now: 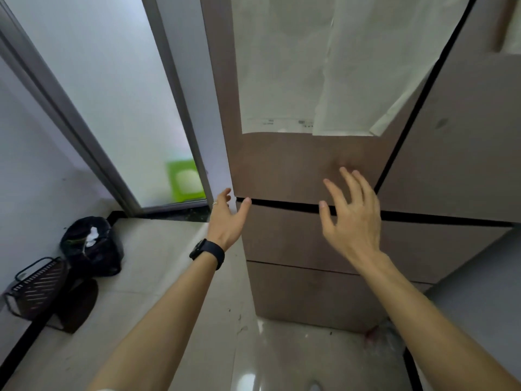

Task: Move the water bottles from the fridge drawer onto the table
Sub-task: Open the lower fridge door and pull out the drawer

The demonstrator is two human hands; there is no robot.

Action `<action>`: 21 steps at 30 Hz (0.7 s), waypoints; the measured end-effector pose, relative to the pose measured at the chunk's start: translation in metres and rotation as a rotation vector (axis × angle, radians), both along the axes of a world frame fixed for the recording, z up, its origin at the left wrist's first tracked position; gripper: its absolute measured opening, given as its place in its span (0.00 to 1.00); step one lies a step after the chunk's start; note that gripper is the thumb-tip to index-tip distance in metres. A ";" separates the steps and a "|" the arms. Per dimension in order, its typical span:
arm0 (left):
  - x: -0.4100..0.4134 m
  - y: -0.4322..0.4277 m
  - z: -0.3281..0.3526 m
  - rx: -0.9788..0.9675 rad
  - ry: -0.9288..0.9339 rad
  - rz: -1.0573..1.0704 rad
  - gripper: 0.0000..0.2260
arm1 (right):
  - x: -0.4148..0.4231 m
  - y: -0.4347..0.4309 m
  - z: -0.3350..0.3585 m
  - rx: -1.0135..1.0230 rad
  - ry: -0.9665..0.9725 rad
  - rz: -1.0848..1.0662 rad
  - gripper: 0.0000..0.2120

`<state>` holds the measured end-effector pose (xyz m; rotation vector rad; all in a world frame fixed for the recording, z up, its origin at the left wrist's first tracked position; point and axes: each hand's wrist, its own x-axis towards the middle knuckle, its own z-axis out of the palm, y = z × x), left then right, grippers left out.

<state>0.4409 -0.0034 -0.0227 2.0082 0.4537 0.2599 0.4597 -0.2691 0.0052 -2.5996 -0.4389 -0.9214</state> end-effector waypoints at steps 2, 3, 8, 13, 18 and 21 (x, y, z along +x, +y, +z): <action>0.014 -0.005 -0.001 -0.089 0.004 -0.010 0.33 | 0.019 -0.003 -0.011 -0.031 -0.099 0.018 0.20; 0.019 -0.006 -0.003 -0.120 0.010 -0.017 0.34 | 0.027 -0.006 -0.018 -0.051 -0.147 0.028 0.20; 0.031 -0.019 -0.015 -0.230 -0.018 0.091 0.26 | 0.060 -0.024 -0.052 -0.198 -0.320 0.070 0.26; 0.039 -0.020 -0.018 -0.217 0.002 0.158 0.23 | 0.081 -0.029 -0.067 -0.240 -0.405 0.084 0.28; 0.037 -0.031 -0.033 -0.075 -0.031 0.284 0.18 | 0.082 -0.028 -0.066 -0.236 -0.433 0.072 0.29; 0.024 -0.034 -0.035 -0.046 -0.026 0.309 0.16 | 0.076 -0.022 -0.065 -0.207 -0.356 0.069 0.30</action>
